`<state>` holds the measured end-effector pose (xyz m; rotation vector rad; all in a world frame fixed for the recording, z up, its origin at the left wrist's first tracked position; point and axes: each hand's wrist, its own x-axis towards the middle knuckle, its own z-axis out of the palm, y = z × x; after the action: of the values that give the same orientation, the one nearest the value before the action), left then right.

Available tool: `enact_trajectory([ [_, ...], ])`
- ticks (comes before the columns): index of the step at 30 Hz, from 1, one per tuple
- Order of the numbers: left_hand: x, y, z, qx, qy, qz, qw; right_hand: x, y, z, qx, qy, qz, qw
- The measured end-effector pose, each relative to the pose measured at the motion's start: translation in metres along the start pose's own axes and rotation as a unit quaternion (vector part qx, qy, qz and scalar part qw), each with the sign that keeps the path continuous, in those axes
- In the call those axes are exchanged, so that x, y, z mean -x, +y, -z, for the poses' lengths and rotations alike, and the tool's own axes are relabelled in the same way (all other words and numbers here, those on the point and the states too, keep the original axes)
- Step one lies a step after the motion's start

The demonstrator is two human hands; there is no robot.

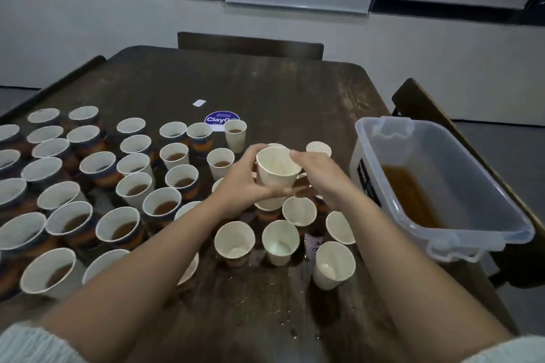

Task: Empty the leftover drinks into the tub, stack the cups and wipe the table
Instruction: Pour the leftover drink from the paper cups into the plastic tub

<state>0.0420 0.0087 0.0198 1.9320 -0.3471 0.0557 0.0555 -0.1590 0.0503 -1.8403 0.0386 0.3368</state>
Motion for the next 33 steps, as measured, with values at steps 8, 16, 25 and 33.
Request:
enact_trajectory([
  [8, 0.053, -0.034, 0.021, -0.123, -0.212, 0.052, 0.968, 0.029, 0.03, -0.029, 0.142, -0.096, -0.081, 0.982],
  [16, 0.07, -0.066, 0.041, -0.276, -0.254, -0.017, 0.927, 0.044, 0.064, -0.068, 0.348, -0.065, -0.108, 0.929],
  [25, 0.079, -0.089, 0.053, -0.312, -0.266, -0.059, 0.91, 0.046, 0.071, -0.084, 0.434, -0.02, -0.077, 0.897],
  [33, 0.079, -0.093, 0.056, -0.343, -0.26, -0.084, 0.899, 0.043, 0.072, -0.085, 0.455, 0.002, -0.091, 0.886],
])
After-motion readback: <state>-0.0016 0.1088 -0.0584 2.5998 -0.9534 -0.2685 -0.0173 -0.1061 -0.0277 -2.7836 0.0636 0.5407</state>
